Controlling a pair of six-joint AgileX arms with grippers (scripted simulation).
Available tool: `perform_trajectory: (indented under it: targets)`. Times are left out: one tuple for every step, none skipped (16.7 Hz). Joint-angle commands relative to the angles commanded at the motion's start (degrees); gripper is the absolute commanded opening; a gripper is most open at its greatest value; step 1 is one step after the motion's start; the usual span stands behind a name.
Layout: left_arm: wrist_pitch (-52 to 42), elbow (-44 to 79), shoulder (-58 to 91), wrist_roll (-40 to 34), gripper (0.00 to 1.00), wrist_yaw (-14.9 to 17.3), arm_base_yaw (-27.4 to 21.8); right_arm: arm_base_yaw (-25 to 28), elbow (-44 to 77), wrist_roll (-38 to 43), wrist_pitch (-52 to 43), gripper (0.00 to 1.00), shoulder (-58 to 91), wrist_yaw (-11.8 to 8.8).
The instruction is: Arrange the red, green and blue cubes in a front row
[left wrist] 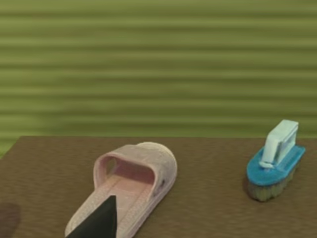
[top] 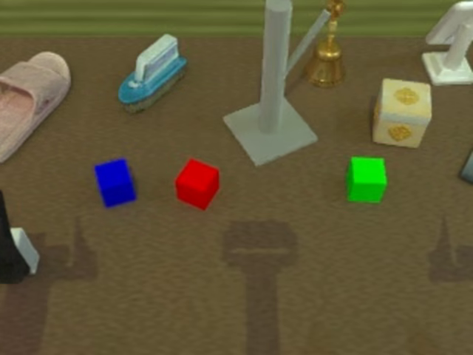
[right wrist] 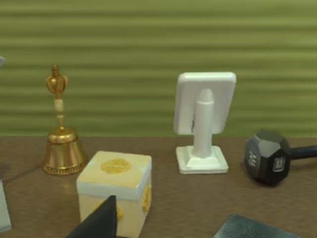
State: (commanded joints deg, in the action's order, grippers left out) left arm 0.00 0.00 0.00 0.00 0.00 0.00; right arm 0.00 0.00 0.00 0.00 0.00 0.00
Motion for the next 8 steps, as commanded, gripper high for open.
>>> perform_trajectory:
  targets:
    - [0.0, 0.0, 0.0, 0.0, 1.0, 0.0, 0.0, 0.0, 0.0, 0.0, 0.0, 1.0, 0.0, 0.0]
    - [0.0, 0.0, 0.0, 0.0, 1.0, 0.0, 0.0, 0.0, 0.0, 0.0, 0.0, 1.0, 0.0, 0.0]
    - [-0.35, 0.56, 0.57, -0.03, 1.0, -0.03, -0.12, 0.0, 0.0, 0.0, 0.0, 1.0, 0.0, 0.0]
    - [-1.1, 1.72, 1.74, -0.07, 1.0, -0.08, -0.38, 0.0, 0.0, 0.0, 0.0, 1.0, 0.0, 0.0]
    - [-2.24, 3.48, 3.53, -0.13, 1.0, -0.13, -0.78, 0.0, 0.0, 0.0, 0.0, 1.0, 0.0, 0.0]
    - [-3.74, 5.84, 5.92, -0.19, 1.0, -0.18, -1.32, 0.0, 0.0, 0.0, 0.0, 1.0, 0.0, 0.0]
    - [-5.58, 8.77, 8.92, -0.25, 1.0, -0.22, -2.0, 0.0, 0.0, 0.0, 0.0, 1.0, 0.0, 0.0]
    - [-7.74, 12.21, 12.53, -0.3, 1.0, -0.25, -2.8, 0.0, 0.0, 0.0, 0.0, 1.0, 0.0, 0.0]
